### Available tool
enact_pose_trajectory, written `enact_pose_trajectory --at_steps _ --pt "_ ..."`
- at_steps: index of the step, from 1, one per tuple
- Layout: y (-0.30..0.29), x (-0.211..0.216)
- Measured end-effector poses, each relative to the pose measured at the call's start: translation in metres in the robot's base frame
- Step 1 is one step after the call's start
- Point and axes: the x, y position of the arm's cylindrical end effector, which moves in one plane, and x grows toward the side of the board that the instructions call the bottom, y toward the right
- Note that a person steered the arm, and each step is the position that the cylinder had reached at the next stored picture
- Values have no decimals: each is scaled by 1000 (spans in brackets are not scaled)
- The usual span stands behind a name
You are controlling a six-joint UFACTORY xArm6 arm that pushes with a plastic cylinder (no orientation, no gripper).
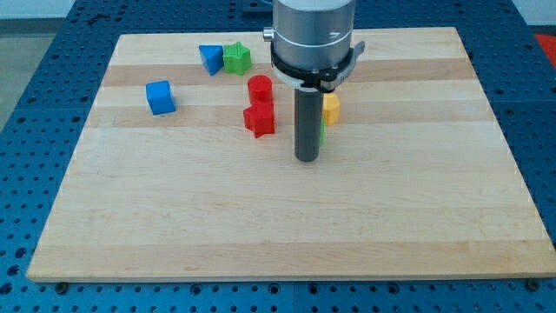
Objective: Move the blue cube towards the center
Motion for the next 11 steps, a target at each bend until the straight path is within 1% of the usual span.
enact_pose_trajectory --at_steps 1,2,3,4,5,6,7,8,9,10,11 --pt "-40 17" --pt "-125 25" --pt "-213 7" --pt "-279 -34" --pt "-322 -81" --pt "-317 -121" --pt "-256 -133" --pt "-227 -133" --pt "-227 -123" --pt "-226 -96" --pt "-209 -75"
